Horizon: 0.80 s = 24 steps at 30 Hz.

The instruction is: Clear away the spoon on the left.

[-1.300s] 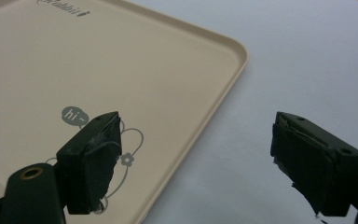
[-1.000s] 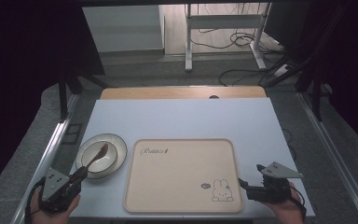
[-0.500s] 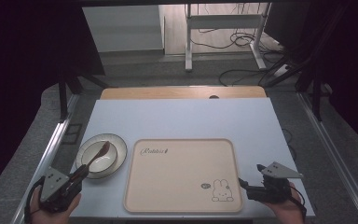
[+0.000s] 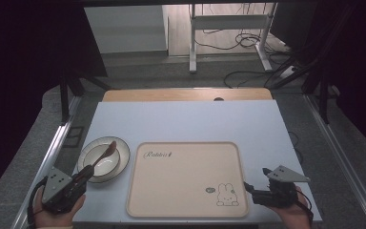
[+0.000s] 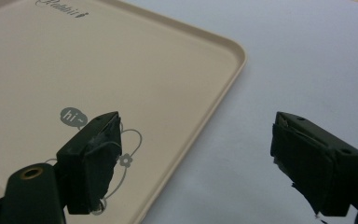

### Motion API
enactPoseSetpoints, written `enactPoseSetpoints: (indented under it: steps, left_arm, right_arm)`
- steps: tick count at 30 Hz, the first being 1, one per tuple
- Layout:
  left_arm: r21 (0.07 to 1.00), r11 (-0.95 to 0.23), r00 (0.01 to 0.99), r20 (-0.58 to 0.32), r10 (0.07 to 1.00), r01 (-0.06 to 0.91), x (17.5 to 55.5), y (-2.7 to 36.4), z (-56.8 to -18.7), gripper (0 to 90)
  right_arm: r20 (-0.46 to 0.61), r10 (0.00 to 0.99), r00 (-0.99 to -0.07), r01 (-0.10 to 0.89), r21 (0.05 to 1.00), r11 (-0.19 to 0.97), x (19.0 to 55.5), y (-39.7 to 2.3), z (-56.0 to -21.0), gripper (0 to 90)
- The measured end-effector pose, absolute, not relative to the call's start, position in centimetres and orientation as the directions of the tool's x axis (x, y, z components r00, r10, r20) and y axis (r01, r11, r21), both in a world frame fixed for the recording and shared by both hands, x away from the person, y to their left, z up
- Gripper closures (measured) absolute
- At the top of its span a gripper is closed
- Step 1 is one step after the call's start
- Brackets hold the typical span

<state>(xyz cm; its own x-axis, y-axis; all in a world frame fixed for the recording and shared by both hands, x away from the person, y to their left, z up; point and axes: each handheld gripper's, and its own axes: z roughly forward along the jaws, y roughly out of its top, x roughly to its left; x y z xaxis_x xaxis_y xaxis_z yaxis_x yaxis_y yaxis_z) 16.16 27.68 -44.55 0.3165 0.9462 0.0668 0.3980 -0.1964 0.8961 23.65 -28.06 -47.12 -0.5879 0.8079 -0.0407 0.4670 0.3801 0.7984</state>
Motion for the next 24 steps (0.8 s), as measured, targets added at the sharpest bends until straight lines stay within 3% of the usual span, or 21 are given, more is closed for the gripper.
enactPoseSetpoints:
  steps: [24]
  left_arm:
    - [0.918,-0.209,0.412,0.056,0.909,0.338,20.0,24.4,-42.0,84.2]
  right_arm:
    - [-0.043,0.810,-0.585,0.465,0.800,0.378,23.6,-28.1,-47.1,16.6]
